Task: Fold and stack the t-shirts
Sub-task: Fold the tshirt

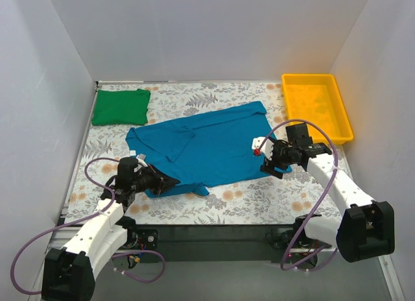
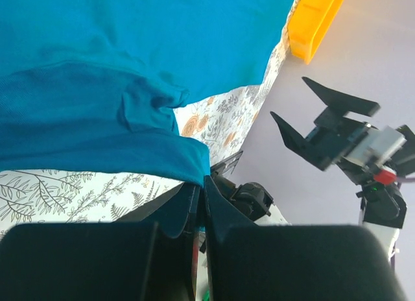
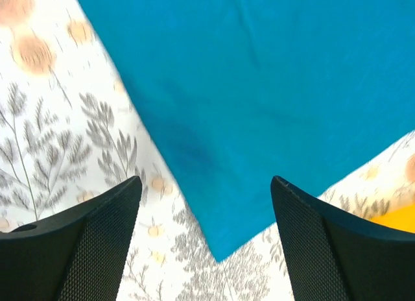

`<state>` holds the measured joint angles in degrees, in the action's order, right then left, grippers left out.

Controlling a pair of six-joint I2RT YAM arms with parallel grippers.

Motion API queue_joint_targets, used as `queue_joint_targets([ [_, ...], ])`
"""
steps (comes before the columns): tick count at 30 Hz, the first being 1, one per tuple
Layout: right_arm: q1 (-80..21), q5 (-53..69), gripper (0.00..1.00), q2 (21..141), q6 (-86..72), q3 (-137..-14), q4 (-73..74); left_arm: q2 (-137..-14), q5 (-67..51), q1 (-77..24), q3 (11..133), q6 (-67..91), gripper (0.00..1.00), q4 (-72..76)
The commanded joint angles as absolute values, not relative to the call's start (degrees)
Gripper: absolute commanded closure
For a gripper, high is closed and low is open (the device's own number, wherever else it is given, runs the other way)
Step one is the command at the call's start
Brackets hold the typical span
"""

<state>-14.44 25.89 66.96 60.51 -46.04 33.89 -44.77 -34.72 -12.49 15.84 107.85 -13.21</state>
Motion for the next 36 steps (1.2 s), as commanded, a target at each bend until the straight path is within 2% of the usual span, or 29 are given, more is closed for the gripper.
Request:
queue_joint_targets([
  [1, -10.7, 20.1, 0.17, 66.6, 67.4, -45.4, 35.3, -43.9, -36.3, -12.7, 15.7, 107.6, 1.00, -12.5],
  [3, -7.6, 18.9, 0.25, 68.3, 70.3, -45.4, 34.8, -43.5, -36.4, -12.7, 15.6, 107.8, 1.00, -12.2],
  [7, -3.2, 17.4, 0.33, 72.3, 74.5, -46.3, 34.9, -42.7, -36.6, -12.7, 14.9, 108.3, 1.00, -11.7],
  [13, -1.7, 16.5, 0.34, 74.5, 80.9, -44.4, 34.4, -42.1, -36.8, -12.7, 14.2, 108.6, 1.00, -10.9],
  [20, -1.1, 16.1, 0.39, 78.4, 81.4, -44.3, 33.6, -41.8, -37.1, -12.7, 14.3, 108.7, 1.00, -10.8],
  [36, -0.7, 13.8, 0.42, 83.5, 80.6, -42.9, 29.1, -41.0, -37.2, -12.7, 14.2, 109.1, 1.00, -11.0],
])
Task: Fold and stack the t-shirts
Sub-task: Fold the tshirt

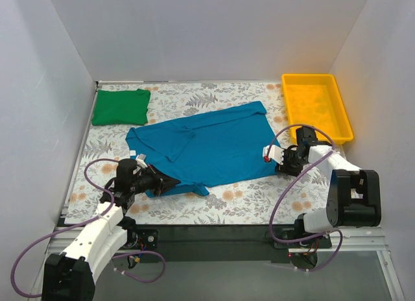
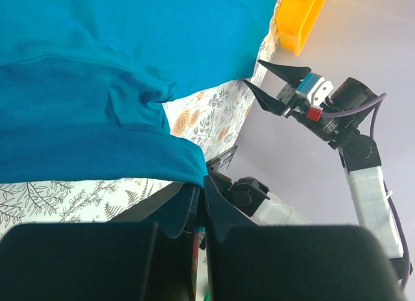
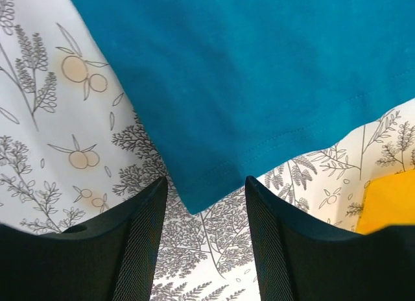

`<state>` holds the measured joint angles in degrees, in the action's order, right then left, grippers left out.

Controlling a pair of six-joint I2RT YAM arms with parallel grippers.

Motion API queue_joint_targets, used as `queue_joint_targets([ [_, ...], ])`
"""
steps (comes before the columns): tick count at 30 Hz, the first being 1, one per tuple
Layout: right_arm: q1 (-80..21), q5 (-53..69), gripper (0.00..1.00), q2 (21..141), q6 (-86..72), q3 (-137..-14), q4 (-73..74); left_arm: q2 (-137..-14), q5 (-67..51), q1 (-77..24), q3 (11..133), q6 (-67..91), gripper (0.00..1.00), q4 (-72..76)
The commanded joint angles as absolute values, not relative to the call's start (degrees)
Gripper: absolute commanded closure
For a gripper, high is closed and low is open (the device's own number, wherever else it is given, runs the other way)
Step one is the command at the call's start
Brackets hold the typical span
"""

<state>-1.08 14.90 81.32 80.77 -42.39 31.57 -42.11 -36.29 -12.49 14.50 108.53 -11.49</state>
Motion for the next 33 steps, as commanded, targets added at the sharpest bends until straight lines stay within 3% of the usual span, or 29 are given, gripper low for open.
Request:
queue_joint_targets([
  [1, -0.7, 13.5, 0.43, 83.8, 80.5, -42.9, 28.3, -41.0, -37.2, -12.7, 14.2, 109.2, 1.00, -10.9],
  [6, -0.7, 14.2, 0.46, 85.1, 80.2, -43.2, 27.6, -41.1, -37.3, -12.7, 14.3, 109.2, 1.00, -10.9],
  [10, -0.6, 15.1, 0.59, 85.2, 79.8, -42.9, 27.9, -41.0, -37.3, -12.7, 14.4, 109.2, 1.00, -11.2],
  [14, -0.5, 15.6, 0.92, 83.7, 79.9, -42.1, 28.5, -40.3, -37.3, -12.7, 14.7, 109.3, 1.00, -11.6],
  [16, -0.6, 16.3, 0.99, 82.8, 80.0, -41.8, 28.9, -39.8, -37.1, -12.7, 15.0, 109.5, 1.00, -12.1],
  [33, -0.5, 19.7, 0.99, 77.1, 80.7, -47.1, 35.6, -37.6, -35.1, -12.7, 21.3, 109.8, 1.00, -17.4],
])
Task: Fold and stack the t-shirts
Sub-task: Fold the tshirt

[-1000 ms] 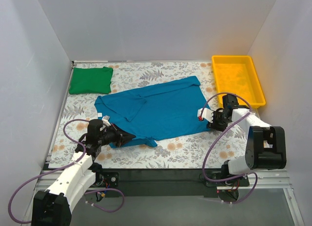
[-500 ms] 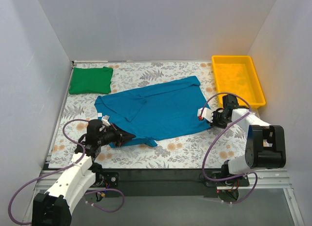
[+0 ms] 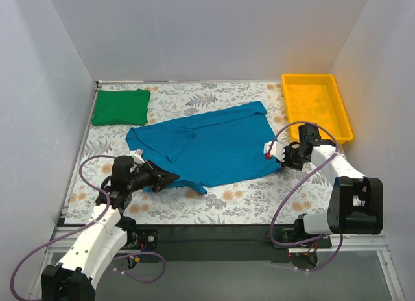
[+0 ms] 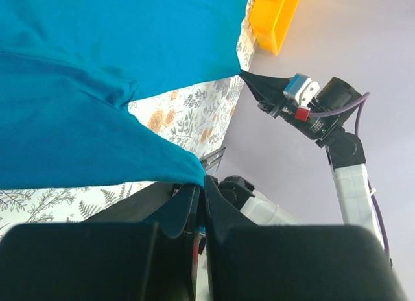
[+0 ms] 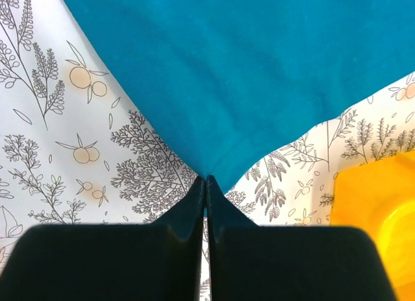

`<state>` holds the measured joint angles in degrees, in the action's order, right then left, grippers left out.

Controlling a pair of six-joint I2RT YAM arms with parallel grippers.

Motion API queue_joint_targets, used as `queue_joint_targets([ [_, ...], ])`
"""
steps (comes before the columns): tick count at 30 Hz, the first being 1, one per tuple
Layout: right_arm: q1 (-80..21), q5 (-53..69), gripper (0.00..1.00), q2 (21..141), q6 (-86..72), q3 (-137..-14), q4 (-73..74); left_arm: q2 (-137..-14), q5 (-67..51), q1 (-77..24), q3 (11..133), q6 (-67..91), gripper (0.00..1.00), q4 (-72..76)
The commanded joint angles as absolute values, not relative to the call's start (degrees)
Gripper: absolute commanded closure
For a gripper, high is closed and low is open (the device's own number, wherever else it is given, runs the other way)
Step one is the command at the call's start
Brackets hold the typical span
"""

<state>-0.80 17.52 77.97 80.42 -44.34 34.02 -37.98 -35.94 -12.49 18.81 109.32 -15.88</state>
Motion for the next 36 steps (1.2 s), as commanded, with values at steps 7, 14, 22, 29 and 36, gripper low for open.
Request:
queue_joint_targets([
  [7, -0.5, 20.0, 0.99, 80.6, 77.8, -51.2, 35.6, -40.4, -34.2, -12.7, 24.8, 109.0, 1.00, -16.6],
  [14, -0.6, 20.7, 0.99, 82.7, 75.5, -55.5, 35.5, -43.2, -33.0, -12.6, 28.2, 107.6, 1.00, -16.6],
  [22, -0.6, 21.4, 0.99, 85.2, 73.2, -59.1, 35.6, -46.1, -31.7, -11.7, 33.2, 105.2, 1.00, -18.3],
  [29, -0.6, 21.4, 0.99, 87.8, 72.1, -61.7, 35.5, -47.3, -30.1, -9.0, 37.6, 101.8, 1.00, -21.4],
  [36, -0.6, 21.4, 0.99, 90.2, 71.4, -63.6, 35.5, -49.2, -30.4, -6.9, 40.7, 99.9, 1.00, -22.4],
])
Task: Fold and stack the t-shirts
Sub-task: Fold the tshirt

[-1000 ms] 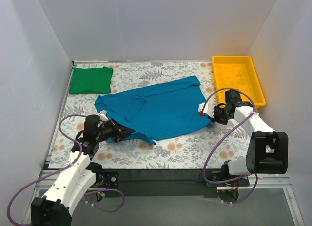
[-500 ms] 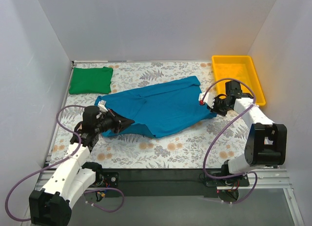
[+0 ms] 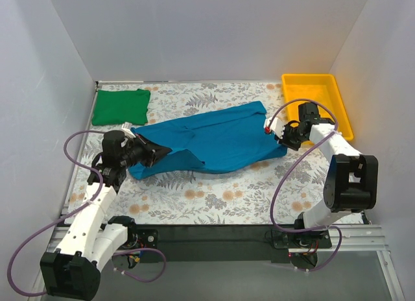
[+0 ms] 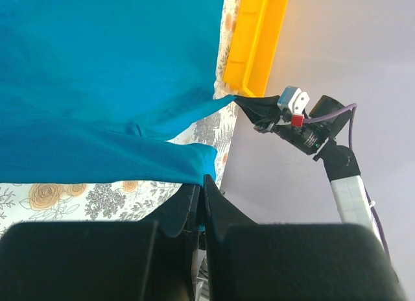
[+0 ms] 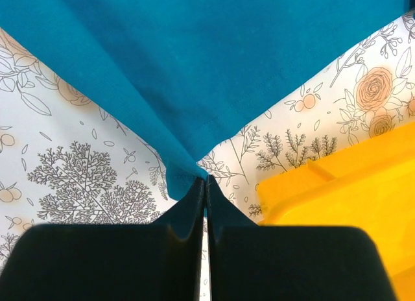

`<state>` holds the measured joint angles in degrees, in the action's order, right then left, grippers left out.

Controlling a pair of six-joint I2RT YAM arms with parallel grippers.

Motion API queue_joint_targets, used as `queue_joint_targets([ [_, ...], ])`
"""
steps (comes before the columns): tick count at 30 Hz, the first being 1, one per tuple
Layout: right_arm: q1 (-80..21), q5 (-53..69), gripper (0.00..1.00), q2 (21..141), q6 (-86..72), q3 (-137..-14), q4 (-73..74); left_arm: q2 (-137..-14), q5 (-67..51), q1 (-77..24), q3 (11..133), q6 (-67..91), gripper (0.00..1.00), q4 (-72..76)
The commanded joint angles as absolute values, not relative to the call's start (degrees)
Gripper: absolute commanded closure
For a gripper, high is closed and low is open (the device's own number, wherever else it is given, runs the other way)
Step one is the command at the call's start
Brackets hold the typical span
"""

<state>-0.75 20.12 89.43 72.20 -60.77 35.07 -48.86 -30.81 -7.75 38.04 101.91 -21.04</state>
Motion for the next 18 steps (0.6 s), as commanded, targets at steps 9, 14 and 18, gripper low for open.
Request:
queue_joint_targets([
  [9, -0.6, 20.8, 0.99, 92.4, 71.4, -65.7, 35.8, -50.9, -31.1, -3.4, 44.6, 97.2, 1.00, -24.3],
  [14, -0.5, 20.9, 0.99, 93.1, 71.2, -66.7, 36.0, -51.3, -31.7, -2.2, 44.6, 96.6, 1.00, -24.4],
  [18, -0.5, 21.4, 0.99, 94.4, 70.8, -68.0, 36.2, -51.8, -32.0, -1.5, 44.6, 96.1, 1.00, -24.4],
])
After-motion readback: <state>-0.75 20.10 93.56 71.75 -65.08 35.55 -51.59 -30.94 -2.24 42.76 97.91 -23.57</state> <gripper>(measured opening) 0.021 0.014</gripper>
